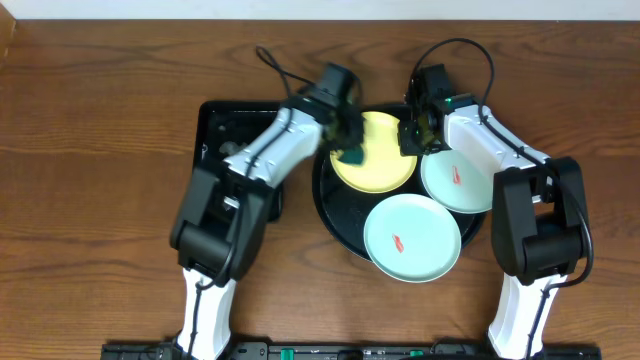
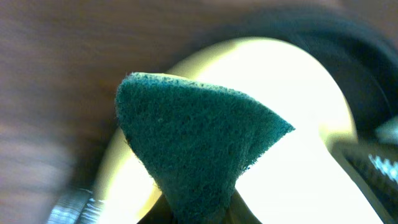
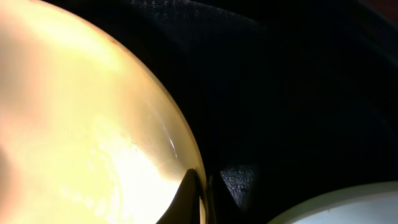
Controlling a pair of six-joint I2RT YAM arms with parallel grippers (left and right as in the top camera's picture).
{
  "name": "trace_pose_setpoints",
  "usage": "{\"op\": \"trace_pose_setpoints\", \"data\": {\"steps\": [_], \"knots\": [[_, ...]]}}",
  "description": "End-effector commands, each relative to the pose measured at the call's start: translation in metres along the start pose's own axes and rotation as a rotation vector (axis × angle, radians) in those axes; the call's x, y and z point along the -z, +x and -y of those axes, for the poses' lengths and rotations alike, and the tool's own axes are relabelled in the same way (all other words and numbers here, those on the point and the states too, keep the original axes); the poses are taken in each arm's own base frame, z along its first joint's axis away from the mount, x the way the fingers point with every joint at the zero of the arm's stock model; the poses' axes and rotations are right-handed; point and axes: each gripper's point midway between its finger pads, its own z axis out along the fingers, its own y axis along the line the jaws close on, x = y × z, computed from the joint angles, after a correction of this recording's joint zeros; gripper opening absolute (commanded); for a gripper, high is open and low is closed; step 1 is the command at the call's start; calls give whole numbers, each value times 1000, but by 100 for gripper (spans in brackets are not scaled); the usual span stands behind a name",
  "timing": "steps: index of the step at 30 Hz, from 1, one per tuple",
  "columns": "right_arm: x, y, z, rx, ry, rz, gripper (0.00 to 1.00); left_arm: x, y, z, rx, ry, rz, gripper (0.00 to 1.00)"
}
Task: Clean dirty plates on tray and stack at the side
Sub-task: 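Scrub the yellow plate with the sponge while right gripper holds it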
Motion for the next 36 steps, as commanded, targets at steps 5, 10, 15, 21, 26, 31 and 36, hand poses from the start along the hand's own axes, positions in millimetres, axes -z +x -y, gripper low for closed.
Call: {"op": "trace_pose_setpoints", "data": {"steps": [5,10,15,21,26,31,36], "knots": [[-2,4,-10,-13,-25,-10,1,-5,43,48,-81,63,-78,8],[-2,4,-10,-17,-25,-11,1,-19,42,30,15,-41,-33,8],[-2,5,-10,-18,-24,-14,1,-45,48,8,51,-77,-68,8],[-2,6,-9,-21,-23,-20,1,-56,38,-46,-132,-273,-43,8],[-2,9,-9,-21,-21,-32,1,-24,6,-94,-299,-579,46,8],[-2,11,-8,-24,-19,-38,1,-14,1,-98,-371,-658,48,8],[-2,11,-8,-39,-19,-39,1,-36,31,-58,-322,-461,-25,7]]}}
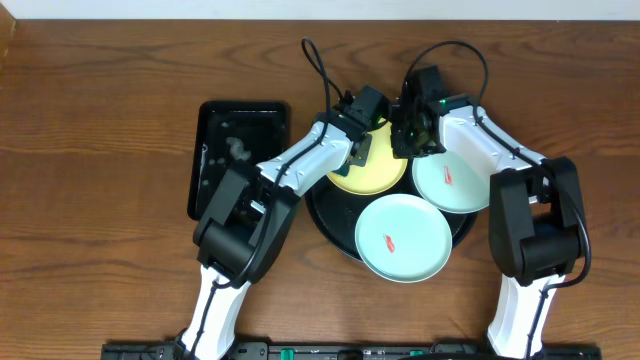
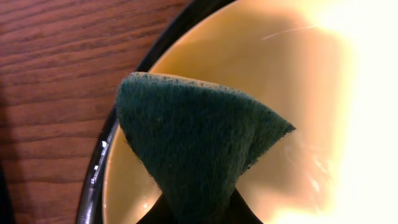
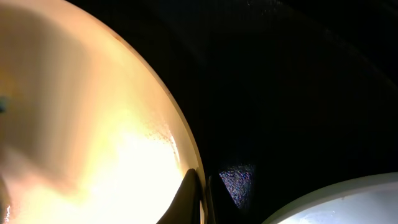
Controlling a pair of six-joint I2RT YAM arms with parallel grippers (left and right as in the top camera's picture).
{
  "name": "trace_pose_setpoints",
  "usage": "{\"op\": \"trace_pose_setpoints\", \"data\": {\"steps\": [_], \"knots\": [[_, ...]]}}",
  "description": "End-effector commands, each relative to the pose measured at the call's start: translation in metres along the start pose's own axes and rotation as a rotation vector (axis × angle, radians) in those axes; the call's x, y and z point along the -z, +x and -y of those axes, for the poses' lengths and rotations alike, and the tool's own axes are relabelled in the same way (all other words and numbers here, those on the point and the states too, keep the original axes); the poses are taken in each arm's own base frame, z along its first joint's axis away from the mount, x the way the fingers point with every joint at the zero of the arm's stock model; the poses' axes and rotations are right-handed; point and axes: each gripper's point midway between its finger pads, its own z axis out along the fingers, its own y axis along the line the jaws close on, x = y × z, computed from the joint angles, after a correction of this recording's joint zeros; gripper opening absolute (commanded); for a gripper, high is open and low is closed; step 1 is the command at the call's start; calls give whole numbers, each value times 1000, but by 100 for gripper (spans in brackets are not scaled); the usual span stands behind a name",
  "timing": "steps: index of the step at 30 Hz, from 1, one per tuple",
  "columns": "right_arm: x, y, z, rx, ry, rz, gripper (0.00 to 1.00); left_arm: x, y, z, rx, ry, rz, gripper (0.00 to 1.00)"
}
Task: Clean dirty plates on tray and stack at the side
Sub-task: 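Scrub the yellow plate with the sponge while right gripper holds it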
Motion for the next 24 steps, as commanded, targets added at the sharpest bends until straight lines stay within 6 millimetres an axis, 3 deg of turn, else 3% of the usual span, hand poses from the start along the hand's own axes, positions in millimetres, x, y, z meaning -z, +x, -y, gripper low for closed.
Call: {"op": "trace_pose_setpoints", "data": {"steps": [1,6,10,13,17,24], "knots": [[-2,4,7,-29,32,-12,1,-21,33,23,21,80,-115,7],[-1,4,7,-30,33,-12,1,-3,38,90,256,406,-215,7],[-1,4,7,-30,33,-12,1,7,39,109,331,513,-272,8],[-1,5,8,-30,33,-15,1,2,43,94,342,461,-287,7],[-1,5,8,-30,33,-15,1,-10,40,60,324,363,-263,7],[-1,5,8,-30,33,-15,1,-31,31,-53,157,-78,-153,8]]}}
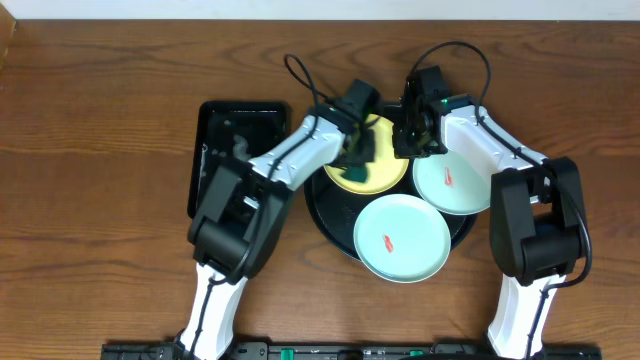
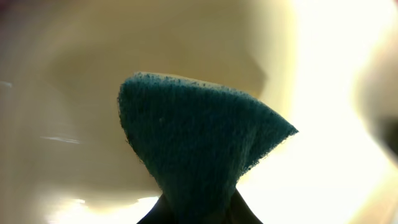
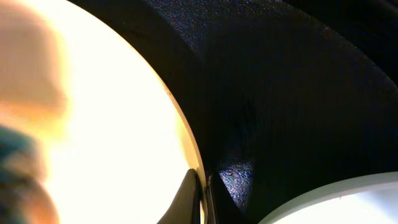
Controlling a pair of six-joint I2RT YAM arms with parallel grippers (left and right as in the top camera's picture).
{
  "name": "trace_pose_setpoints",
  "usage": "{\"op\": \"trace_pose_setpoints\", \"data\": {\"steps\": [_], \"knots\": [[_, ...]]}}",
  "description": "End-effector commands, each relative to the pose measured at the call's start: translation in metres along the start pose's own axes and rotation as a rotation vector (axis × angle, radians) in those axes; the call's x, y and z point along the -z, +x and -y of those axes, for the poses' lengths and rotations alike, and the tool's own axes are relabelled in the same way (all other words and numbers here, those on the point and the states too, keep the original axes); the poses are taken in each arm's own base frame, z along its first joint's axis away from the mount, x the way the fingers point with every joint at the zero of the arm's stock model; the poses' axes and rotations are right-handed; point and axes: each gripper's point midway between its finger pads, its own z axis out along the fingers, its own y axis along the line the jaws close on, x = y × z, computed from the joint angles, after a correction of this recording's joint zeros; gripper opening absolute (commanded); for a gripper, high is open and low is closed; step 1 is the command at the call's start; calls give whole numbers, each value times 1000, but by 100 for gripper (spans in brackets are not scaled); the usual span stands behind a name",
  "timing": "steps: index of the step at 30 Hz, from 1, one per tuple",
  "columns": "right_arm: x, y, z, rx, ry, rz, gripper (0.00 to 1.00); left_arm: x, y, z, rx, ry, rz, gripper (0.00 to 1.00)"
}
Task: Clean dirty plates on tray and stack at the side
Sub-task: 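Scrub the yellow plate with the sponge while right gripper holds it, then return the sponge to the soapy tray with the left gripper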
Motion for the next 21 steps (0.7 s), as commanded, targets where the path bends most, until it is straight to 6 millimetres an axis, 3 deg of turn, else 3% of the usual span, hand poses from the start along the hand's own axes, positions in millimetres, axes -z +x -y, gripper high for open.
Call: {"op": "trace_pose_setpoints", "data": {"steps": [1,4,8,15,18,21], "knots": [[-2,3,5,-11,30,-7,1,-12,-8,-92,-106,-382,39,7],[-2,3,5,-11,30,-7,1,-1,-18,-102,-162,-446,70,7],[-2,5,6,-12,32,-13,1,27,-33,-91,-181,-432,142,7],[-1,6,7,-15,34,-21,1,123,-63,-67,-147,-347,344,7],[-1,6,8,-15,34,-21,1,163,-65,-73,-121,-334,393,8],[-1,6,8,-15,34,-20,1,183,-57,-91,-92,-357,373,7]]}}
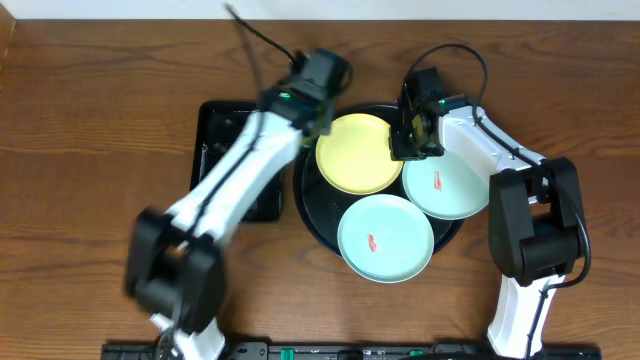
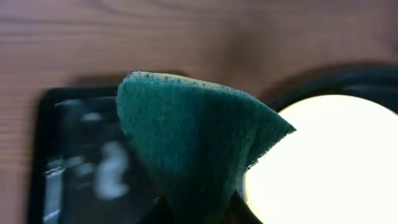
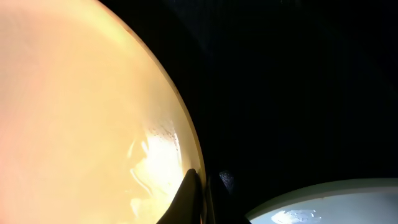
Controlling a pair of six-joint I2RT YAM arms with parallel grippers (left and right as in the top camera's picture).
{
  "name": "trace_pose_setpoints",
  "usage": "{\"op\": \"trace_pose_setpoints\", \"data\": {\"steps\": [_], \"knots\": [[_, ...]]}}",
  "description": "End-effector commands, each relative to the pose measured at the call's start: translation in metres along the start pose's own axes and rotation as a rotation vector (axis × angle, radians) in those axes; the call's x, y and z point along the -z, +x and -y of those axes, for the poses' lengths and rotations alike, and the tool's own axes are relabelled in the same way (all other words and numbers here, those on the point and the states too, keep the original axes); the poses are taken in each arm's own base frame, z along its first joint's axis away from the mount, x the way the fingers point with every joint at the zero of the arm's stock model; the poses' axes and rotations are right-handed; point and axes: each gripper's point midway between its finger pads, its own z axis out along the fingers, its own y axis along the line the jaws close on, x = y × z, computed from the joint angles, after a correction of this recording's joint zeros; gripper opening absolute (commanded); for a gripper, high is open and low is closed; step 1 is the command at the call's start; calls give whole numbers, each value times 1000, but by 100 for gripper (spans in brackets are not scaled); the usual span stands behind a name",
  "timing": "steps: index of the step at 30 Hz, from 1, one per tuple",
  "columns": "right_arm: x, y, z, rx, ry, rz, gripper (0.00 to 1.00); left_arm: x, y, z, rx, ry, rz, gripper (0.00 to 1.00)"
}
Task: Clean dirty plates on tray and stack at the side
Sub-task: 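Return the sponge to the soapy tray with the left gripper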
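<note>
A yellow plate [image 1: 358, 152] lies at the back left of the round black tray [image 1: 312, 205]. My right gripper [image 1: 405, 132] is shut on its right rim; in the right wrist view the fingers [image 3: 189, 196] pinch the yellow plate [image 3: 81, 112] at its edge. Two pale green plates with red smears [image 1: 440, 184] [image 1: 385, 238] lie on the same tray. My left gripper [image 1: 318, 105] hangs past the yellow plate's left edge, shut on a folded green sponge [image 2: 193, 137]. The left arm is blurred.
A rectangular black tray [image 1: 240, 125] with white specks sits to the left of the round one, and shows below the sponge as a black tray [image 2: 74, 168]. Brown wooden table [image 1: 90, 120] lies all around. A pale green plate's edge [image 3: 336, 202] is close to my right fingers.
The left gripper with the sponge was on the yellow plate and is now off it to the left, over the gap between the trays. The round tray and its plates sit slightly further left.
The sponge was first at the yellow plate's left edge, then near its back rim, then on its middle. The right gripper held the plate's right rim at each moment. Now the sponge is clear of the plate, and the right grip is unchanged.
</note>
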Motion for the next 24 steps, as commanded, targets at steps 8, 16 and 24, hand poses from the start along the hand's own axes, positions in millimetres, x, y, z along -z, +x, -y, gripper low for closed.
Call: {"op": "trace_pose_setpoints", "data": {"steps": [8,16,24], "knots": [[8,-10,11,36,50,47,1,-11,58,-81,107,-79,-263,7],[83,-37,-3,122,124,245,1,-48,104,-111,258,-8,-376,7],[171,-48,-5,252,495,472,1,-51,110,-125,291,-26,-389,8]]}}
